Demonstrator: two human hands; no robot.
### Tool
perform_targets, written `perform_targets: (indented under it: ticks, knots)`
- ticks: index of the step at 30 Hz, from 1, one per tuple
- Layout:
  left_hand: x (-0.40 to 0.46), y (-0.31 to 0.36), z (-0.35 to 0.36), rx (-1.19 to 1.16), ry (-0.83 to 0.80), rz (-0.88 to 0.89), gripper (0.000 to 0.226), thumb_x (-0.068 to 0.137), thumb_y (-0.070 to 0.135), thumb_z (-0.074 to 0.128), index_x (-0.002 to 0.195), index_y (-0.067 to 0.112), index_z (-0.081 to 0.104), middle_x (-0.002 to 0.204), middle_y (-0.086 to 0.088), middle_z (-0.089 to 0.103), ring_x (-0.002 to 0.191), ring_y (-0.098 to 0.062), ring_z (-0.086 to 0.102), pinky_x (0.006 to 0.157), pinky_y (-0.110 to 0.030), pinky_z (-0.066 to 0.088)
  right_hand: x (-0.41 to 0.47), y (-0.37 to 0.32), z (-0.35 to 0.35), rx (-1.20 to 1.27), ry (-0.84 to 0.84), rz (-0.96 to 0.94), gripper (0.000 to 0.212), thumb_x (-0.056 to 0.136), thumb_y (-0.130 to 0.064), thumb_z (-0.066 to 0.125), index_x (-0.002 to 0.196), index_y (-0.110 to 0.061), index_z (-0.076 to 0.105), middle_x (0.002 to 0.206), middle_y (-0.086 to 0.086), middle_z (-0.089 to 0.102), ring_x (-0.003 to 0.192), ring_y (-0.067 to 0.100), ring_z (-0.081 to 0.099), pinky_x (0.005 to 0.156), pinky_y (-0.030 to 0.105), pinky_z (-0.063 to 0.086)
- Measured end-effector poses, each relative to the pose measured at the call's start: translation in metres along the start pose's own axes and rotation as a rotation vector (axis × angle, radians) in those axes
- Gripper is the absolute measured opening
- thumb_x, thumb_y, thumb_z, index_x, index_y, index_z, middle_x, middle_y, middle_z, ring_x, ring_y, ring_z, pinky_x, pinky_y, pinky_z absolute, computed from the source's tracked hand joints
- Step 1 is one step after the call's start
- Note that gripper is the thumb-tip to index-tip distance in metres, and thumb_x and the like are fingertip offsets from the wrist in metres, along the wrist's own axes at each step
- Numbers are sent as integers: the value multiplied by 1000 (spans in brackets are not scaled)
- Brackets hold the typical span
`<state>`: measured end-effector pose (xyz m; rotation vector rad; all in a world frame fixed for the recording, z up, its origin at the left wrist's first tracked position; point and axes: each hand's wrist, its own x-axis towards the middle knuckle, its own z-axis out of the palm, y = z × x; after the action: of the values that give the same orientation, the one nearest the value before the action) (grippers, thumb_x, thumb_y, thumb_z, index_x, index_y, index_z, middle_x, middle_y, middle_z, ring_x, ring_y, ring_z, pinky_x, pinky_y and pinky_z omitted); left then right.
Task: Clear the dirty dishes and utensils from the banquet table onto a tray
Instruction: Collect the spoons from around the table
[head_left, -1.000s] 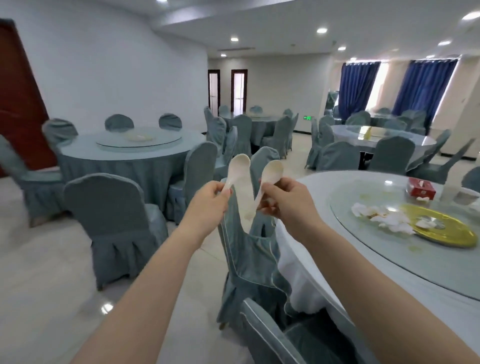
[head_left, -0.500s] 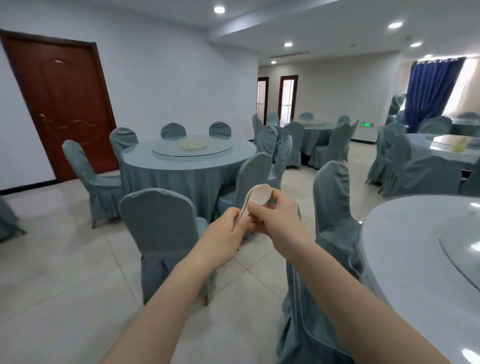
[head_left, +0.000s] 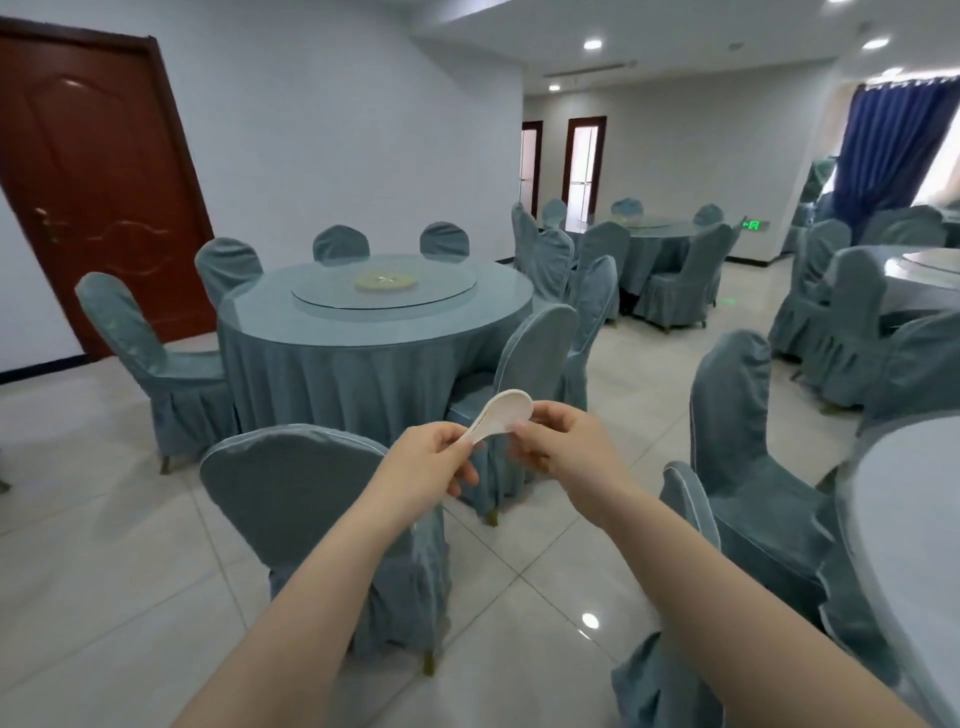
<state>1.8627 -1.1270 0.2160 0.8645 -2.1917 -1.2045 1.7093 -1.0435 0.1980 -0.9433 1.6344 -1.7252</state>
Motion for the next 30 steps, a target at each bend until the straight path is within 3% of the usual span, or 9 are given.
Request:
perform_targets:
  ticks: [7,14,21,30]
  knots:
    - [166,-50,-8,-84,-92,-6,26,101,20,40,92,20,64,55,6,52,45,-7,41,48,-21,34,122,36,-30,226,204,167,27,101,-22,44,110,-7,65,92,13,72,83,26,69,79,34,55]
    - [303,-40,40,-238,-278,-3,26,101,19,42,95,18,68,59,4,61,52,-7,51,54,-21,43,175,62,-126,260,533,198,30,100,-31,45,110,-12,66,98,11,74,89,26,72,71,33,57]
    - [468,-13,133,-355,-422,63,24,101,20,45,97,18,68,60,3,66,50,-5,56,63,-28,44,262,96,-252,202,743,190,35,102,-34,40,111,-13,66,100,6,75,89,22,72,71,31,52]
    - [690,16,247,-412,-574,99,25,102,24,43,102,19,67,72,-3,73,54,-9,63,61,-29,45,406,113,-385,188,947,234,32,100,-32,43,107,-13,68,97,6,75,83,21,70,74,32,51]
